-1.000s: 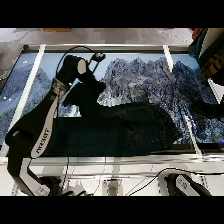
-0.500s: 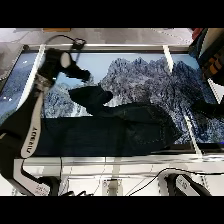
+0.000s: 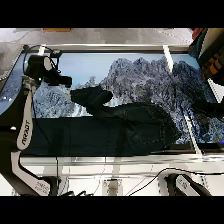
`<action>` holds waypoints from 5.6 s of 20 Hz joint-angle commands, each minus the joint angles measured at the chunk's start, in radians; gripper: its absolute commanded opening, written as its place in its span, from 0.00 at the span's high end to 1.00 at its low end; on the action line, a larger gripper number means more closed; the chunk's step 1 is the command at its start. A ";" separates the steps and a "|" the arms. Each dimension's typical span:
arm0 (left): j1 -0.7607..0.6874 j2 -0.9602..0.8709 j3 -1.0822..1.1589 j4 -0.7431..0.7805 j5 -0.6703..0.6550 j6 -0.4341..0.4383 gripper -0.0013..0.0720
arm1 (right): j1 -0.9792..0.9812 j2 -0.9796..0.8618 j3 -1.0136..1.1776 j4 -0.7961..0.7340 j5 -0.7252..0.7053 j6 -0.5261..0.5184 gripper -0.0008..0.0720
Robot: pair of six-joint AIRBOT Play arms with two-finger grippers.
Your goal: Fold the clothes and pants, and hang the long-sleeved shirts on hangers.
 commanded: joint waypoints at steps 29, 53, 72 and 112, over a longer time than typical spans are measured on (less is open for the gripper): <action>0.033 -0.161 -0.011 -0.108 0.161 -0.108 0.05 | 0.001 0.000 0.000 0.005 -0.059 0.001 0.37; 0.068 0.046 0.079 -0.201 0.495 0.056 0.96 | 0.001 0.000 0.000 0.012 -0.066 0.001 0.37; 0.367 0.253 0.078 0.259 -0.115 0.219 0.96 | 0.001 0.000 0.000 0.007 -0.031 0.000 0.37; 0.652 0.431 -0.637 -0.097 0.655 0.441 0.96 | 0.001 -0.130 -0.002 -0.135 0.035 -0.060 0.94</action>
